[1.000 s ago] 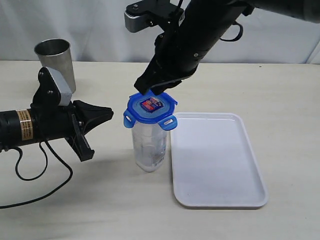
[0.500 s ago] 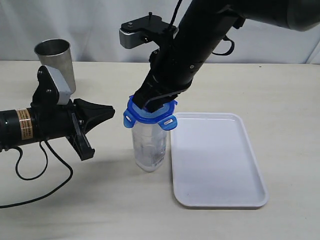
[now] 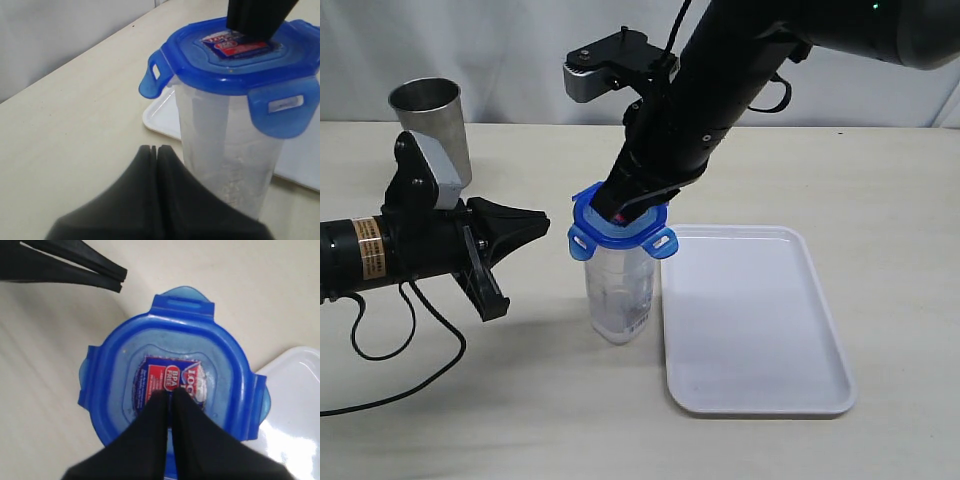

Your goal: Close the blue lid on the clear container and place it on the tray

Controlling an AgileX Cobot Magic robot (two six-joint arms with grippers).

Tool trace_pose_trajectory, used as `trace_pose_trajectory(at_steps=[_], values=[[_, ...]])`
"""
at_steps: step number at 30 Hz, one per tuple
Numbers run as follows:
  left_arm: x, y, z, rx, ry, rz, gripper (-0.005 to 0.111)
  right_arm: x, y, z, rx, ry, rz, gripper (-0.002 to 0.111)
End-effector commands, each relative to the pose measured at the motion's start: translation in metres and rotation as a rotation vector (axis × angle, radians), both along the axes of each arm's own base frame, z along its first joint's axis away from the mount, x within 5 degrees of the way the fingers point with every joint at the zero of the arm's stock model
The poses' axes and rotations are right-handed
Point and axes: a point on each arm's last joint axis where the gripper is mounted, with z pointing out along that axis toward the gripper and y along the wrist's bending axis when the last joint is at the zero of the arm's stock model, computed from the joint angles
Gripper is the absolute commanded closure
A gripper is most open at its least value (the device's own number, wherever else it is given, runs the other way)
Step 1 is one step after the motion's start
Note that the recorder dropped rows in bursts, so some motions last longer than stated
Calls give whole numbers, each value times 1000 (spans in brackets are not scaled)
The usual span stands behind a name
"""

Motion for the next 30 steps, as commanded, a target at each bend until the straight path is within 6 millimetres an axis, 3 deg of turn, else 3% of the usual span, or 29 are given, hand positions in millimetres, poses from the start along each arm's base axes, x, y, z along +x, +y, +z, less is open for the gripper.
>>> trace_pose_trajectory(at_steps=[1, 9, 12, 18, 24, 30], values=[[-2, 0, 3, -17, -9, -7, 107, 2, -4, -13, -59, 26, 12, 104], [-11, 4, 9, -90, -30, 48, 107, 2, -4, -13, -59, 26, 12, 104], [-27, 9, 12, -138, -68, 96, 107, 2, -4, -13, -58, 24, 12, 104], [-56, 5, 10, -190, -63, -35, 107, 2, -4, -13, -58, 24, 12, 104], [-57, 4, 7, -184, -51, -52, 107, 2, -3, -13, -57, 22, 11, 104], [-51, -22, 19, -214, -113, -117, 107, 2, -3, -13, -56, 20, 11, 104]])
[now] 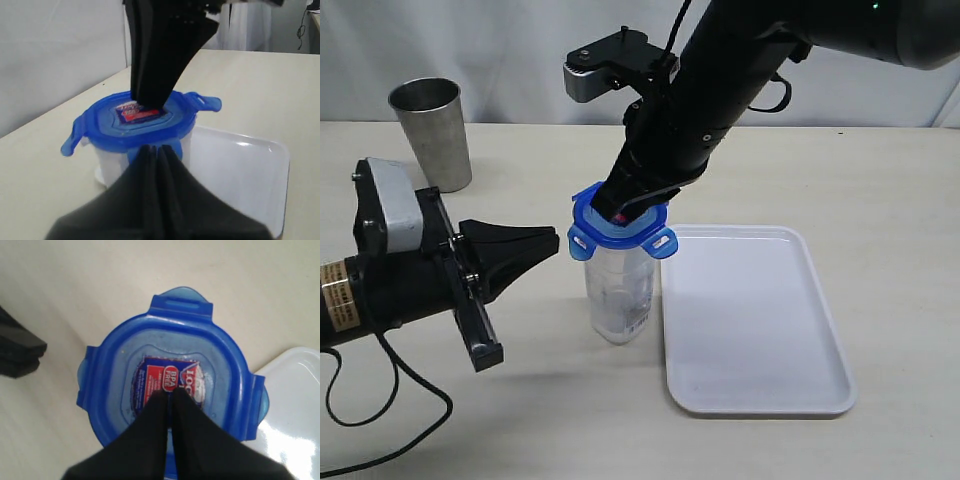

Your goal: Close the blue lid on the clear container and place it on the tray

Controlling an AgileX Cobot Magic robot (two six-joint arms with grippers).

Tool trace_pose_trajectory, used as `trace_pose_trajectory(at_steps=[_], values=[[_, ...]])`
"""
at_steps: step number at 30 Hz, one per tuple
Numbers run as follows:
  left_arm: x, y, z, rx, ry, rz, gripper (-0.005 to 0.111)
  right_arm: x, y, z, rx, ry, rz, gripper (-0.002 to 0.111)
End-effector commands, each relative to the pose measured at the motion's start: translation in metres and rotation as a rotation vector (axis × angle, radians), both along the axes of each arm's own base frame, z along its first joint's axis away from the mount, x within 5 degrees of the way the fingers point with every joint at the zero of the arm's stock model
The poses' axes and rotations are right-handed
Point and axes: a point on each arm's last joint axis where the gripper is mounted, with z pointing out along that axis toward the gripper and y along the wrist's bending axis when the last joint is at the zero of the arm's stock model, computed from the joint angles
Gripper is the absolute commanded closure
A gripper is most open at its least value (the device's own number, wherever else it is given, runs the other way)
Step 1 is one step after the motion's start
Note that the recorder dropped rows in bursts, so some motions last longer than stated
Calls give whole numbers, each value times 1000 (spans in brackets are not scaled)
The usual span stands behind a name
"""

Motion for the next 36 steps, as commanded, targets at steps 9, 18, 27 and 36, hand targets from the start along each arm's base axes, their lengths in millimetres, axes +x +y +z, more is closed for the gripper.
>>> trace_pose_trajectory(at_steps=[9, 18, 27, 36], values=[[5, -17, -3, 66, -5, 58, 107, 2, -3, -13, -54, 22, 8, 104], [8, -19, -18, 63, 41, 44, 107, 2, -3, -13, -52, 21, 7, 104], [10, -21, -25, 44, 46, 31, 107, 2, -3, -13, -50, 23, 7, 104], [17, -5, -37, 199, 64, 87, 99, 2, -3, -13, -51, 24, 8, 104]])
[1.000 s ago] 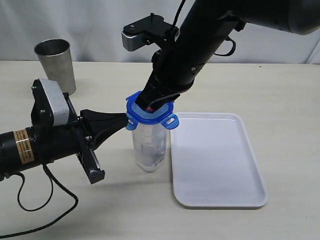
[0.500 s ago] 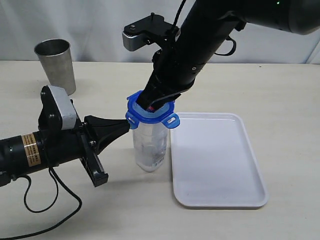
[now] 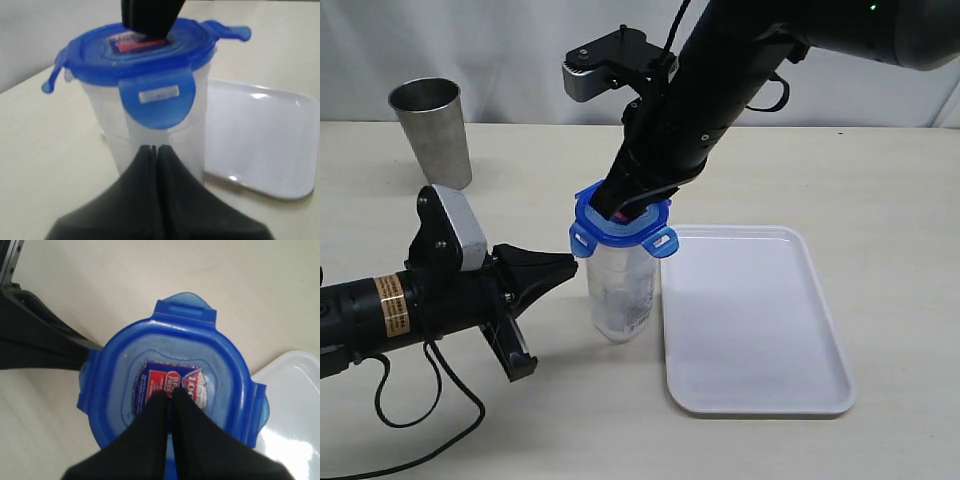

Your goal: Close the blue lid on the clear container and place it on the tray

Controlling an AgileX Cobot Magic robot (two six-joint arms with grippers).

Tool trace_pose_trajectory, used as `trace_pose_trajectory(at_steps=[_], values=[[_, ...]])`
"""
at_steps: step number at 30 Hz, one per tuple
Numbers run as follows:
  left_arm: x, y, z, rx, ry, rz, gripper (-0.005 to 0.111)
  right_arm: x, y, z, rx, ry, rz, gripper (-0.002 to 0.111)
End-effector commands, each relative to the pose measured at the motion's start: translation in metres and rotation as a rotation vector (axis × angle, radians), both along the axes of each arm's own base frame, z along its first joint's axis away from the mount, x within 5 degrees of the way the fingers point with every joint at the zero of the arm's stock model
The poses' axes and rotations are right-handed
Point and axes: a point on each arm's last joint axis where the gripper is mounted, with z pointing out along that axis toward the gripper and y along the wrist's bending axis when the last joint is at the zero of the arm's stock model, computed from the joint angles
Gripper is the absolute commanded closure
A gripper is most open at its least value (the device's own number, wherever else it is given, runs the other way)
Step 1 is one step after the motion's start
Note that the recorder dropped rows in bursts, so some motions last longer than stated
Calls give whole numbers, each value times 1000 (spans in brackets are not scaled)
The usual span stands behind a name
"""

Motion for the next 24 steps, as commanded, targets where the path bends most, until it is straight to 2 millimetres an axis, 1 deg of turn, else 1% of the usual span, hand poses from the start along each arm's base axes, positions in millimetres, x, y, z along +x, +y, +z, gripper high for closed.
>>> trace_pose_trajectory(at_steps=[1, 2, 3, 6, 7, 8, 10, 12, 16, 21, 24], values=[[5, 12, -5, 50, 12, 12, 92, 0, -3, -12, -46, 41, 8, 104], [4, 13, -5, 52, 19, -5, 85, 0, -3, -12, -46, 41, 8, 104], [4, 14, -5, 46, 31, -1, 75, 0, -3, -12, -47, 42, 8, 104], [2, 10, -6, 28, 47, -8, 40, 0, -3, -12, -47, 42, 8, 104], [2, 6, -7, 23, 47, -23, 31, 0, -3, -12, -47, 42, 8, 104], [2, 3, -8, 16, 48, -37, 25, 0, -3, -12, -47, 42, 10, 104], [4, -7, -16, 22, 60, -70, 22, 0, -3, -12, -47, 42, 10, 104], [10, -13, -26, 40, 64, -84, 22, 0, -3, -12, -47, 42, 10, 104], [25, -16, -40, 30, 92, -34, 22, 0, -3, -12, -47, 42, 10, 104], [38, -27, -44, -23, 54, -101, 22, 0, -2, -12, -42, 45, 7, 104], [47, -31, -47, -43, 70, -101, 22, 0, -2, -12, -40, 41, 6, 104]])
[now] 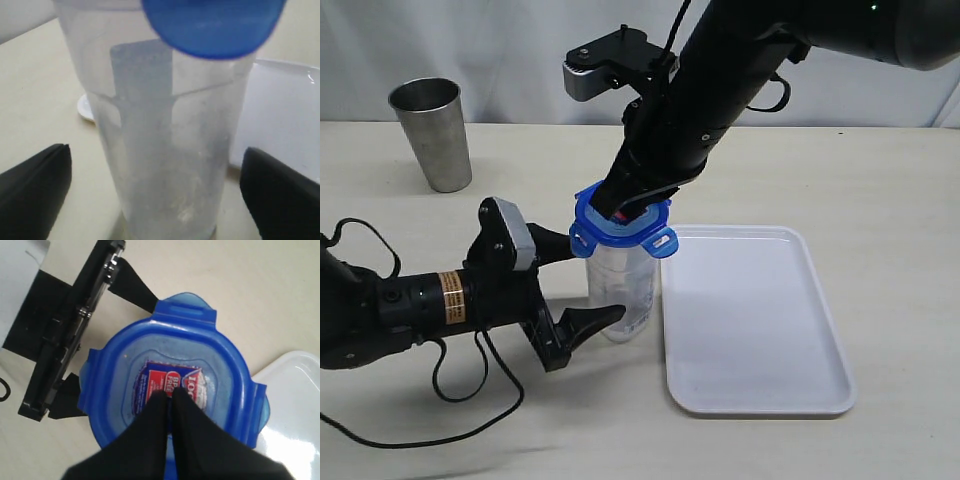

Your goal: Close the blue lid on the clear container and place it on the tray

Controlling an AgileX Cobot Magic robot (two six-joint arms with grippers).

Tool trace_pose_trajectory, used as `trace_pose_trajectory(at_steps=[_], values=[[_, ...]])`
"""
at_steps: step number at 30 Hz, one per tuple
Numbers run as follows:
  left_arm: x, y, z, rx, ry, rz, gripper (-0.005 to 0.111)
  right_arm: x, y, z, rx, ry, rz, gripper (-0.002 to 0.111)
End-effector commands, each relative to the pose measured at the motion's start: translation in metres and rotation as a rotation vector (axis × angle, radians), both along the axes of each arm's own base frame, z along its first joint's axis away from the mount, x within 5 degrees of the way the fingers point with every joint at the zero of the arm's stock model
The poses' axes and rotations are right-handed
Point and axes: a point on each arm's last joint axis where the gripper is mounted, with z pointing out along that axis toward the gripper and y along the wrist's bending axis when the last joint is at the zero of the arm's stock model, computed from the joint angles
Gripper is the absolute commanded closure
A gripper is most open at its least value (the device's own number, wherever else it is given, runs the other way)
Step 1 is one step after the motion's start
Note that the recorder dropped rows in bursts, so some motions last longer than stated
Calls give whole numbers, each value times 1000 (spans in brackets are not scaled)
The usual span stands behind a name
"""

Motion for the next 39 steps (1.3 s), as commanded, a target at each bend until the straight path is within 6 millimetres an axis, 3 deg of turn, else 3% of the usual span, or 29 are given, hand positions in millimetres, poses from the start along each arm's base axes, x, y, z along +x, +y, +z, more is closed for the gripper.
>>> trace_pose_trajectory(at_steps=[1, 15, 18, 21, 27, 32, 39], values=[[12, -8, -3, -52, 11, -14, 22, 0, -3, -12, -44, 38, 7, 104], [35, -27, -12, -87, -23, -62, 23, 1, -2, -12, -38, 32, -3, 104], [35, -28, -12, -84, -22, -63, 33, 1, -2, -12, -35, 35, -13, 104], [35, -27, -12, -82, -21, -62, 51, 1, -2, -12, -33, 37, -20, 104], [35, -26, -17, -30, -4, -67, 104, 1, -2, -11, -33, 37, -20, 104], [30, -27, -18, -9, -15, -129, 107, -1, -3, -1, -5, 9, -35, 92], [29, -22, -16, 27, -28, -327, 107, -9, -11, 40, 95, -65, -154, 62]])
